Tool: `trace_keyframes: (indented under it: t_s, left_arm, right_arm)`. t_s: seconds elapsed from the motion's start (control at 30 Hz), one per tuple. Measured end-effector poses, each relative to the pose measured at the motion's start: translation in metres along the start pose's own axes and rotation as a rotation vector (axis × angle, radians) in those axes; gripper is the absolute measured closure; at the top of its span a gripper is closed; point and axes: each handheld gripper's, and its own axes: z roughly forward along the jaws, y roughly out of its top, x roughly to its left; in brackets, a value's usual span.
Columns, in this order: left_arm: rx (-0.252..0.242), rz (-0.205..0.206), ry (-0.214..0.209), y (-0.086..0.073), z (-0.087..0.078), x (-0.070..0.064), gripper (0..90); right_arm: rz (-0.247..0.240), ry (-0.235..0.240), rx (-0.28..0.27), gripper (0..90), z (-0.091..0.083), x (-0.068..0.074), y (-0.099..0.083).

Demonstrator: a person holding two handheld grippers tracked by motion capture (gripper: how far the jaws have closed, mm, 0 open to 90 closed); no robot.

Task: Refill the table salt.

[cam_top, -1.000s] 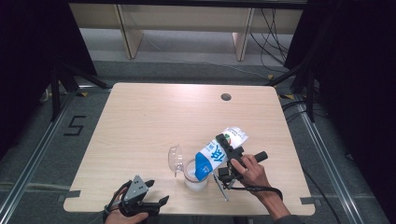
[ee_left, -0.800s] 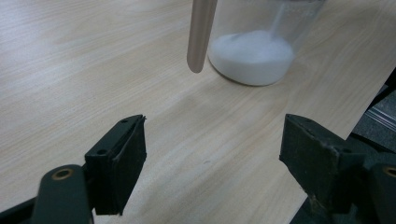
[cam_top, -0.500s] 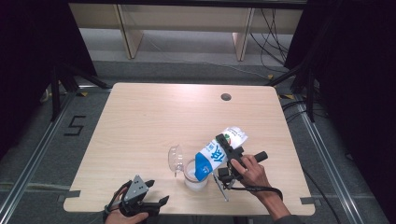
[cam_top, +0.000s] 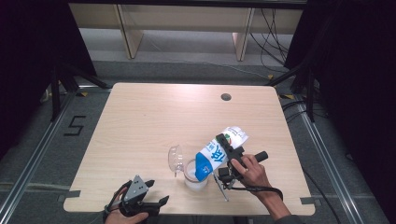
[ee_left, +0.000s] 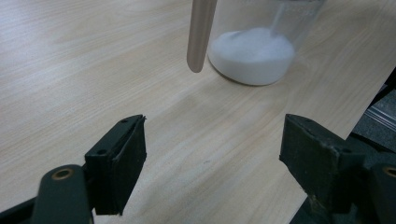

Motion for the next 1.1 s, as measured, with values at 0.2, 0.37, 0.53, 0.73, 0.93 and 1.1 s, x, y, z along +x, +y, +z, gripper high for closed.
trace_keyframes:
  t_s: [0.2, 0.37, 0.53, 0.73, 0.93, 1.1]
  left_arm:
    - [0.000, 0.000, 0.001, 0.0001, -0.0001, 0.0000, 22.2]
    - [0.004, 0.006, 0.001, 0.0001, -0.0006, 0.0005, 22.2]
    - [0.004, 0.007, 0.000, 0.0002, -0.0006, 0.0004, 22.2]
    - [0.003, 0.006, 0.001, 0.0002, -0.0006, 0.0004, 22.2]
    - [-0.001, 0.000, 0.001, 0.0002, -0.0004, 0.0000, 22.2]
    - [0.004, 0.008, 0.001, 0.0002, -0.0008, 0.0004, 22.2]
  right_arm:
    - [-0.001, 0.000, 0.002, 64.1, 0.0000, -0.0003, 0.0001]
    - [-0.006, -0.005, 0.008, 64.4, -0.0007, -0.0004, 0.0003]
    - [0.015, 0.004, 0.016, 65.0, -0.0009, 0.0008, 0.0000]
    - [0.015, 0.011, 0.018, 65.4, -0.0009, 0.0015, 0.0003]
    - [0.007, 0.005, 0.017, 65.9, -0.0012, 0.0013, 0.0009]
    - [0.007, 0.001, 0.007, 66.1, -0.0006, 0.0006, 0.0007]
